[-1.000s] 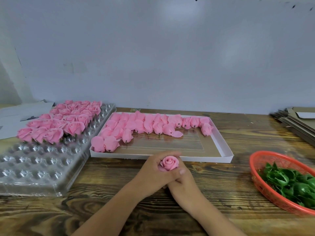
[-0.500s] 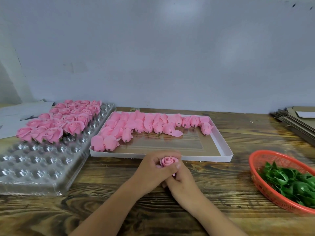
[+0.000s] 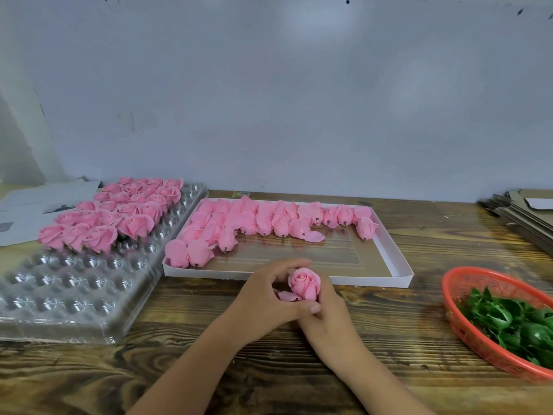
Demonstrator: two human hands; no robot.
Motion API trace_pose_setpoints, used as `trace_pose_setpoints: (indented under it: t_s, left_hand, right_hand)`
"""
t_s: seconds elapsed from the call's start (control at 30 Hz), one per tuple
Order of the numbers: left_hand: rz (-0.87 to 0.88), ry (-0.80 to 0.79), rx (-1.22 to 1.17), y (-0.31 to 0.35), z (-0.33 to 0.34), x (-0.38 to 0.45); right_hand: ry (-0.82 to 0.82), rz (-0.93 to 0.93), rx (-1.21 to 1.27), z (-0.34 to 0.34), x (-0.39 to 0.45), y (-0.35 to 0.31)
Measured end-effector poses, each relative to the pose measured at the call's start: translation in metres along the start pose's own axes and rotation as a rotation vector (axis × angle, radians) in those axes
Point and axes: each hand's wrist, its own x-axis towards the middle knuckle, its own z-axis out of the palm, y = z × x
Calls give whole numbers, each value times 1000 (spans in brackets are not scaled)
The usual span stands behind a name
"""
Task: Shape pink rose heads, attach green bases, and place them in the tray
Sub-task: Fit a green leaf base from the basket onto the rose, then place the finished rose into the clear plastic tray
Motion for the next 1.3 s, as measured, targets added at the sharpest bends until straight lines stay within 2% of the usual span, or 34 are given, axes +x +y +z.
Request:
trace_pose_setpoints:
  t_s: [0.17, 0.27, 0.5, 0.63, 0.77, 0.97, 1.13, 1.3]
  left_hand:
    - [21, -101, -38, -1, -4, -2]
    - [45, -97, 1, -2, -6, -2]
    - [45, 24, 85, -1, -19, -4]
    - [29, 188, 133, 13, -64, -10]
    - [-107, 409, 340, 13, -138, -20]
    - [-319, 570, 615, -15, -236, -43]
    - [-400, 590, 673, -43, -253, -44]
    - [-378, 556, 728, -56, -245, -32]
  right_hand:
    - [2, 72, -49, -2, 2, 7]
    - [-18, 85, -70, -3, 3, 10]
    - [-32, 38, -110, 2, 5, 15]
    - [-38, 33, -125, 3, 5, 19]
    - [-58, 11, -147, 1, 5, 18]
    - [-72, 20, -138, 1, 6, 17]
    - [-69, 26, -155, 1, 7, 19]
    - [-74, 34, -144, 1, 7, 20]
